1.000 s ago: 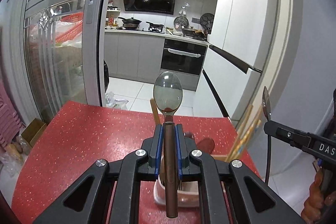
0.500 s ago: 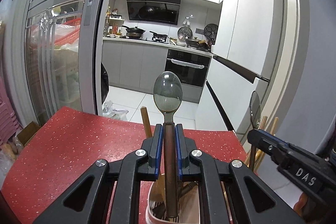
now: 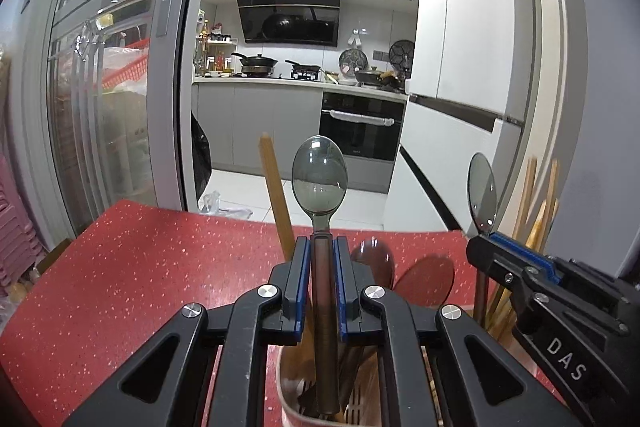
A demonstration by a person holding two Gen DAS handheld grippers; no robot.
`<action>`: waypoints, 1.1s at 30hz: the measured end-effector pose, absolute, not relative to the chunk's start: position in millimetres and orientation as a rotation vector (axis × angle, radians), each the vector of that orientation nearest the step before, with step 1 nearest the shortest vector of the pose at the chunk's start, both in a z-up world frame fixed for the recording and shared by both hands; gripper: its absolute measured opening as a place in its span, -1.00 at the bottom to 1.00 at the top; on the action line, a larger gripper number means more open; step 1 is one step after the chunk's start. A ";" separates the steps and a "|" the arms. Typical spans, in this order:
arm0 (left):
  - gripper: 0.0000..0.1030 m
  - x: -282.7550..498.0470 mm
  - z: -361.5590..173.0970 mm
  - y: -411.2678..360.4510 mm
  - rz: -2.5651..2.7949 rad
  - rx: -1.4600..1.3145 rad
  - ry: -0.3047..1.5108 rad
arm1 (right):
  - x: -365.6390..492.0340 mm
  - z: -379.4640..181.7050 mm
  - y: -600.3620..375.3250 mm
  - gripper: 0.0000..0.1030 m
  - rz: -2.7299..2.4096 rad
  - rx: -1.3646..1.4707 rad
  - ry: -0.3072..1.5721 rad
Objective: Organize utensils
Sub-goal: 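Lower the spoons into the holder and open both tools to release them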
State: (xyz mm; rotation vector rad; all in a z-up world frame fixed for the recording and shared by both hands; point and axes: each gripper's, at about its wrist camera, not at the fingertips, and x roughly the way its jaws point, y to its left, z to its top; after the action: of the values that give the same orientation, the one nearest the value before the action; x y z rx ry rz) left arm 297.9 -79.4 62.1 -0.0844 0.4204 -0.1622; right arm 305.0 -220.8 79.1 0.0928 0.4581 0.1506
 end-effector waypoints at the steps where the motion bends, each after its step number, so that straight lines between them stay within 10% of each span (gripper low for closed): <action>1: -0.29 296.6 60.2 -81.1 -0.160 -0.076 0.423 | 304.1 78.6 -220.3 -0.76 0.150 0.088 0.459; 24: -0.28 295.4 54.8 -81.2 -0.216 -0.079 0.572 | 318.9 73.0 -241.0 -0.73 0.202 0.204 0.598; 33: -0.28 291.6 56.1 -74.6 -0.196 -0.100 0.595 | 303.7 78.0 -242.8 -0.34 0.214 0.216 0.600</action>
State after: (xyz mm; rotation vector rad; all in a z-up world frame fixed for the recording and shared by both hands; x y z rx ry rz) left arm 291.6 -74.6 56.1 -0.0999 0.5951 -0.1962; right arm 303.7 -242.8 78.0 0.2158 0.6001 0.2136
